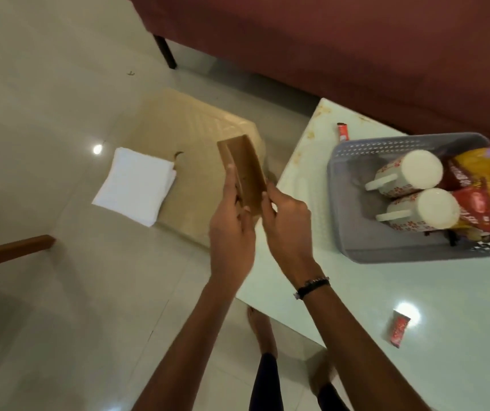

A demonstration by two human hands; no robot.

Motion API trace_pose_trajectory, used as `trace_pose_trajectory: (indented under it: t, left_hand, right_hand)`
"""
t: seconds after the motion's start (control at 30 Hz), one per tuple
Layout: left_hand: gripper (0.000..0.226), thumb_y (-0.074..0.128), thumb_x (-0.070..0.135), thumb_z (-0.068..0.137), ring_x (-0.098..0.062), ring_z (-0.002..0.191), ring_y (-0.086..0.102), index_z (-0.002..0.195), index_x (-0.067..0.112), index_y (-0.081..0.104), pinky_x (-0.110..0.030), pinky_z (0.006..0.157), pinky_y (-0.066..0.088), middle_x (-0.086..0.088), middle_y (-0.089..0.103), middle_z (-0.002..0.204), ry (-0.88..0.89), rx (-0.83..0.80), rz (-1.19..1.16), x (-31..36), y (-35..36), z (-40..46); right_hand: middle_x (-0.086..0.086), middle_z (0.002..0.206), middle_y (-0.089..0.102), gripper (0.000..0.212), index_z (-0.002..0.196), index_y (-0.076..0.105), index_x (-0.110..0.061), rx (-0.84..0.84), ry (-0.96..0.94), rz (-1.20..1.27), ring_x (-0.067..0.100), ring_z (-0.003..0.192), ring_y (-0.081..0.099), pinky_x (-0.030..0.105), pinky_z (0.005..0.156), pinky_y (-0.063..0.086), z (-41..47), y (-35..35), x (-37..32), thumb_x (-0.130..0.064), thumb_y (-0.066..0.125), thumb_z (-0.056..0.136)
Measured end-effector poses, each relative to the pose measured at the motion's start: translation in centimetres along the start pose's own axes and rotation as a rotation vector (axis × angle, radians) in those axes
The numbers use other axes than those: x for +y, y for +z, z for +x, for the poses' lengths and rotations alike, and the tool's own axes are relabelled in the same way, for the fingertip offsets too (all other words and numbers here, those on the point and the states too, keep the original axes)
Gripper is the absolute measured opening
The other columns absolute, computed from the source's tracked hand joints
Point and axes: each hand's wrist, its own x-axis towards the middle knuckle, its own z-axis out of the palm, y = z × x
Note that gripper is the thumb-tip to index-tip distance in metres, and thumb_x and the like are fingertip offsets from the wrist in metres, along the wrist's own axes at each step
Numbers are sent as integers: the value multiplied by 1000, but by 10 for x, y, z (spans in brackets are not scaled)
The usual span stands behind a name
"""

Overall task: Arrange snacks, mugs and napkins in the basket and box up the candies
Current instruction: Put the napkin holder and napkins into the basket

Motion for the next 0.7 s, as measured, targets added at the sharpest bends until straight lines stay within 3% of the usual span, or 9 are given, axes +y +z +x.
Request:
trace_pose_trajectory:
  t: [0.13,0.2,0.27,0.33,0.5,0.7]
  left_hand:
    - [58,46,16,95,-15,135,44,147,22,21,-35,107,44,-1,44,147,196,-135,-17,43,57,-14]
    - [55,46,14,94,-16,137,41,146,15,27,-37,108,42,-2,42,148,218,-214,-70,56,84,-18]
    - [54,47,14,94,-15,138,39,146,14,29,-37,109,41,-2,40,149,217,-289,-101,63,110,-20]
    - [55,47,15,95,-15,137,40,146,16,28,-36,111,39,-1,40,149,213,-356,-68,64,132,-20]
    - [55,47,13,95,-24,132,40,146,17,28,-42,108,41,-7,49,141,186,-442,135,47,167,-13]
    - [53,41,22,96,-26,145,15,147,19,26,-47,119,11,-2,33,153,258,-476,511,28,179,-7]
  right_hand:
    - [11,92,75,27,120,63,-9,178,62,-79,25,75,69,37,70,58,-8,-58,54,-14,48,97]
    - [11,84,74,23,113,65,-6,243,82,-104,23,67,68,29,64,57,-12,-81,80,-10,51,96]
    - [13,80,73,21,110,66,-4,269,120,-121,25,65,67,31,63,58,-15,-96,104,-8,52,95]
    - [16,84,73,23,112,65,-4,238,193,-115,28,70,67,41,67,58,-16,-104,125,-9,48,97]
    - [21,86,72,27,109,64,-1,86,303,-186,33,75,66,41,69,55,-11,-101,166,-10,41,98]
    - [21,91,69,27,108,61,1,-39,390,-213,33,82,64,43,75,55,-14,-84,182,-12,39,99]
